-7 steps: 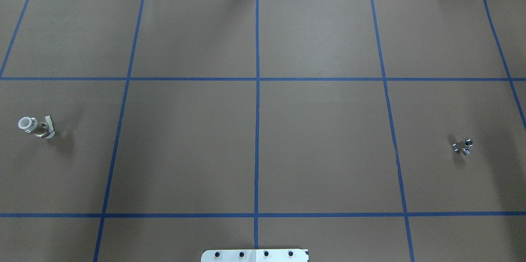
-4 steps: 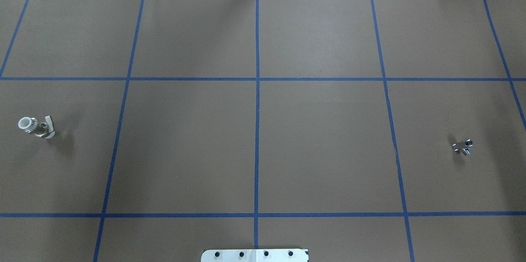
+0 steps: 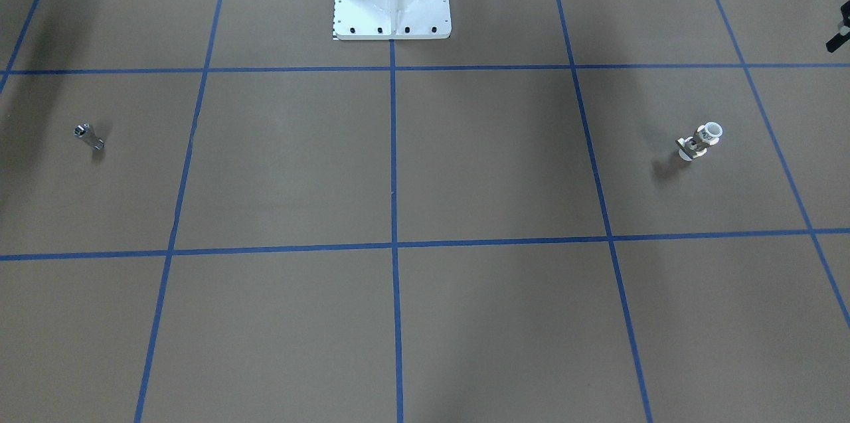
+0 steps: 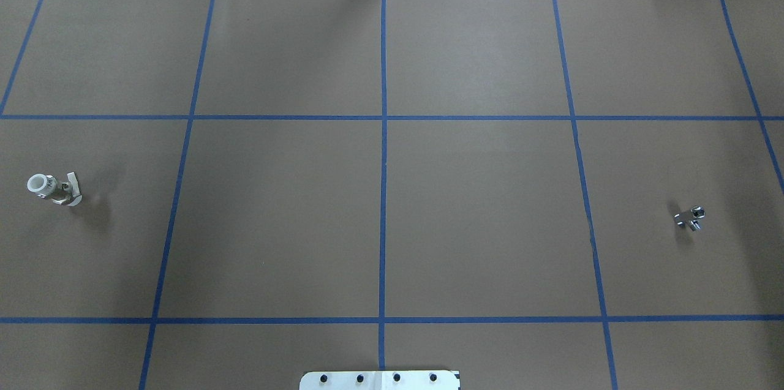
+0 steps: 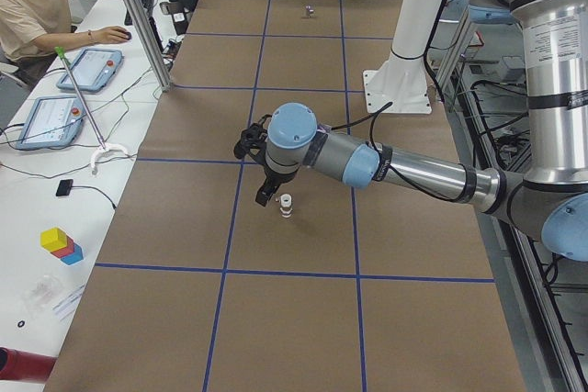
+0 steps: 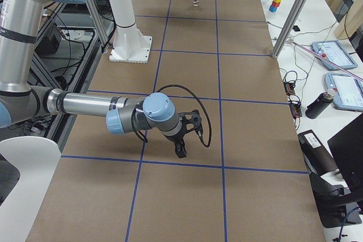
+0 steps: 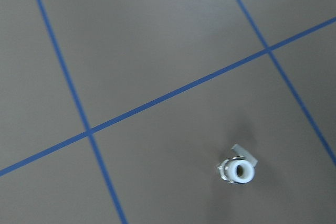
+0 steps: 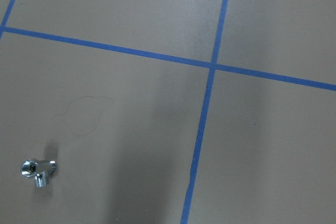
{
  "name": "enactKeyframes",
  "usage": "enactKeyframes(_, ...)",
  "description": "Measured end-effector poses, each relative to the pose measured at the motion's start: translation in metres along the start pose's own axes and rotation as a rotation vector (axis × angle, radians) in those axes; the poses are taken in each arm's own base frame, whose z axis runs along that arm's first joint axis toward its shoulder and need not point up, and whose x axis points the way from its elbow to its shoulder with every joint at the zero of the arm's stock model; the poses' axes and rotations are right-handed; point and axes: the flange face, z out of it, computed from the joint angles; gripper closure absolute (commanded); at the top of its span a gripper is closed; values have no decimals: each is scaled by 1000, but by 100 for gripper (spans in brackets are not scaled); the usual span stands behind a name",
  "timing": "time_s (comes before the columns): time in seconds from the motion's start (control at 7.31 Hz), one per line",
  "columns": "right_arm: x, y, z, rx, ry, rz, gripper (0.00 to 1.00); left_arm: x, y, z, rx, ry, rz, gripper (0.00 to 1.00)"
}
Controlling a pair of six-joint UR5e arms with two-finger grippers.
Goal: Assemble PPR valve and pipe with both arms
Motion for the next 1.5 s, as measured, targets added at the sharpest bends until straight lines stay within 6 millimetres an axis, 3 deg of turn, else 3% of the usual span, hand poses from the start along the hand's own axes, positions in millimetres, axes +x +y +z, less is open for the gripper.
enactKeyframes(0.27,-5,-1,5,-8,-8,6,0,21,-7,36,-57,20,-53,0)
enactKeyframes(0.55,-6,-2,6,-8,-9,4,0,38,-10,85,-109,-62,-32,0)
enactKeyframes(0.96,-6,-2,6,-8,-9,3,0,44,-2,158,-94,-125,-9,0)
enactKeyframes(1.23,-7,-2,6,-7,-9,2,0,63,3,191,-101,-131,-19,0)
enactKeyframes(1.5,-7,-2,6,-8,-9,1,0,65,6,208,-116,-142,-23,1)
